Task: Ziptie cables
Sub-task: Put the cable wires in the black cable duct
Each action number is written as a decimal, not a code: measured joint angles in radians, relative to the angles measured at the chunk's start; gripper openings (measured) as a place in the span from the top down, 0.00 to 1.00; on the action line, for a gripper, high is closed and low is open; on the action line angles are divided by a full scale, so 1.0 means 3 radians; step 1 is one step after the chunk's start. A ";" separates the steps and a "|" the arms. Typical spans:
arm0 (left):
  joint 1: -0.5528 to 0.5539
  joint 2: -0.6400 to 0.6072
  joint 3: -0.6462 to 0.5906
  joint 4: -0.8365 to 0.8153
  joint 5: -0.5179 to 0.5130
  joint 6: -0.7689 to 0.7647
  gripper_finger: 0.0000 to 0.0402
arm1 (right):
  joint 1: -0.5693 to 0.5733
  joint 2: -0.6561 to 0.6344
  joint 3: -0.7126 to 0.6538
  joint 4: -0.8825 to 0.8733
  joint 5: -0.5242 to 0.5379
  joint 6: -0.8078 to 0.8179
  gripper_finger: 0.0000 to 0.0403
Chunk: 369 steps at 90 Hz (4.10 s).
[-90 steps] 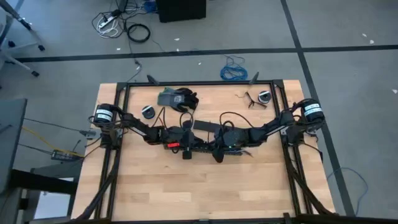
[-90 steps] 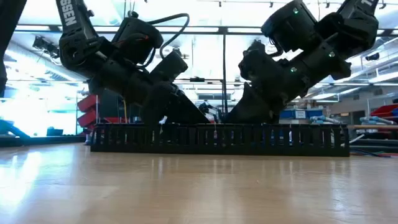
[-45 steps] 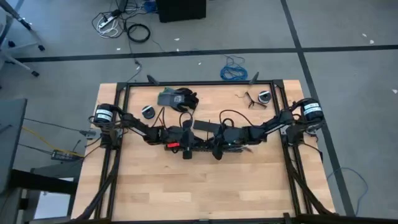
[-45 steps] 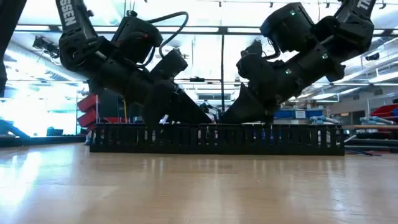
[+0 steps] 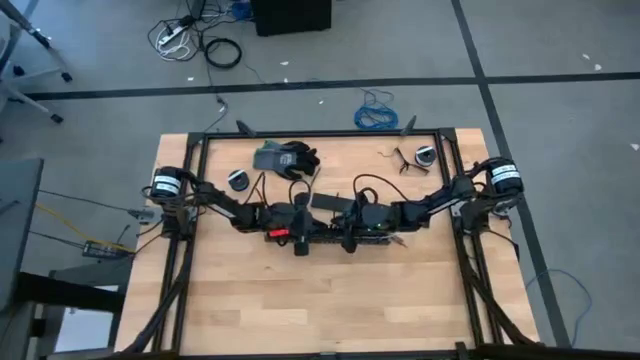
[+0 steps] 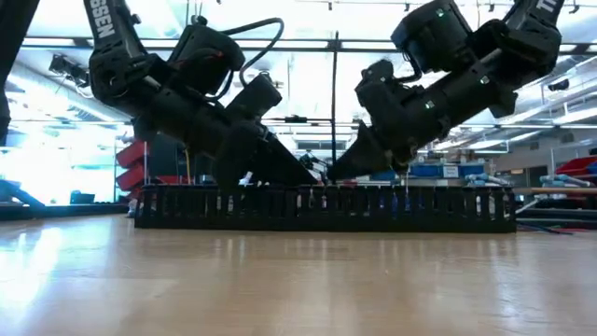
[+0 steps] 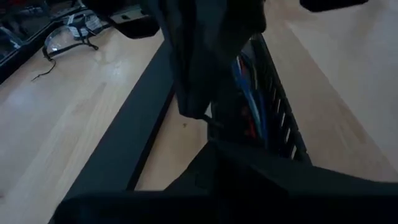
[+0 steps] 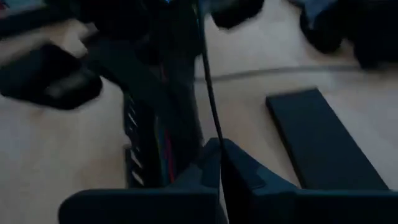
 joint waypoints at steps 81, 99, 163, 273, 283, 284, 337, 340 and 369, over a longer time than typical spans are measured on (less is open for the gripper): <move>0.0000 0.0001 -0.0004 0.0017 0.0011 0.0005 1.00 | 0.0083 -0.0009 0.0006 -0.0447 0.0061 0.0108 1.00; -0.0001 0.0004 -0.0010 0.0052 0.0013 0.0010 1.00 | 0.0082 -0.0009 0.0006 -0.0444 -0.0034 0.0032 1.00; -0.0003 0.0006 -0.0010 0.0064 0.0011 0.0019 1.00 | -0.0003 -0.0005 0.0003 -0.0259 -0.0176 -0.0127 0.59; 0.0000 0.0006 -0.0005 0.0071 -0.0094 0.0001 1.00 | 0.0022 -0.0395 0.0003 -0.0055 0.0317 -0.0947 0.47; 0.0000 0.0006 -0.0005 0.0063 -0.0107 0.0000 1.00 | 0.0050 -0.0501 0.0003 -0.0062 0.0363 -0.0974 0.48; 0.0000 0.0006 -0.0004 0.0062 -0.0114 0.0000 1.00 | 0.0057 -0.0505 0.0003 -0.0064 0.0354 -0.0968 0.48; 0.0004 0.0006 0.0042 0.0024 -0.0365 -0.0404 1.00 | 0.0148 -0.0121 0.0004 -0.0064 0.0364 -0.0857 0.52; 0.0004 0.0006 0.0042 0.0017 -0.0368 -0.0405 1.00 | 0.0155 -0.0121 0.0004 -0.0058 0.0365 -0.0857 0.52; 0.0001 0.0006 0.0042 -0.0013 -0.0401 0.0003 1.00 | 0.0167 -0.0120 0.0004 -0.0148 0.0362 -0.0773 0.53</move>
